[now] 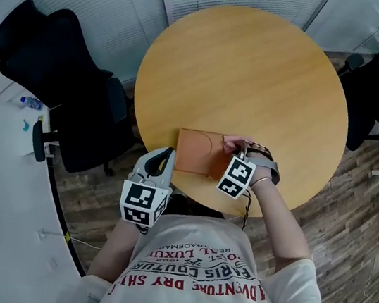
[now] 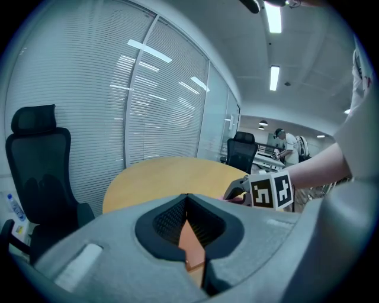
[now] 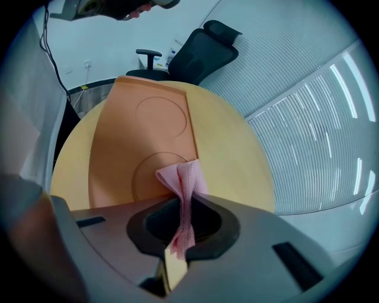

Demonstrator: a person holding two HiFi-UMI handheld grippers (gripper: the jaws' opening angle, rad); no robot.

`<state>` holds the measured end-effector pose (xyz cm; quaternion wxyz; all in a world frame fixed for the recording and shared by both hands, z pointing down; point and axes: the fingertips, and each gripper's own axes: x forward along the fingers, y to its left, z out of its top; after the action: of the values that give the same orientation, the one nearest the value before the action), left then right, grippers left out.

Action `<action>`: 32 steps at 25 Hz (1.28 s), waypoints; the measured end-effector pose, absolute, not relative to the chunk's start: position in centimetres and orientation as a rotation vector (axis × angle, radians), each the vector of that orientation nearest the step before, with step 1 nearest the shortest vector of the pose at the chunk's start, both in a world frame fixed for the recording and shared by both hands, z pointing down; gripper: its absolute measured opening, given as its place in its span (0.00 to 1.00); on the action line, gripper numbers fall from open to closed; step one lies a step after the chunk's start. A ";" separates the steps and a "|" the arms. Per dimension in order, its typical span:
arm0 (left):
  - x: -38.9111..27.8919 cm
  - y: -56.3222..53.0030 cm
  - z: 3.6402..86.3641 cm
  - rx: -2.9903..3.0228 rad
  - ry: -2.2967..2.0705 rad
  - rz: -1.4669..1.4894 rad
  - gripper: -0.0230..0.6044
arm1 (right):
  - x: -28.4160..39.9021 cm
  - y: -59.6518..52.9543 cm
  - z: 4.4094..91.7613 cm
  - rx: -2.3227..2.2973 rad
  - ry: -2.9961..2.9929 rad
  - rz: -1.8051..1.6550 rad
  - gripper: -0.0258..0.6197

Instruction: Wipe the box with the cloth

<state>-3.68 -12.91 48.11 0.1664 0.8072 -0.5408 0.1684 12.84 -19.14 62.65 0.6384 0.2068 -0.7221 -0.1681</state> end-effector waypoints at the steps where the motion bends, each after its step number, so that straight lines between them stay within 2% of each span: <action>1: -3.7 -13.1 48.2 2.297 -1.539 0.481 0.05 | 12.8 -19.1 62.8 0.466 -1.642 -0.392 0.09; 32: -1.6 -14.0 48.6 2.371 -1.432 0.476 0.05 | 12.8 -13.5 62.8 0.417 -1.635 -0.215 0.08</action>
<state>-1.65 -14.03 48.58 0.1646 0.8321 -0.5027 0.1670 12.78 -13.51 62.77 0.6595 0.1843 -0.7226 -0.0950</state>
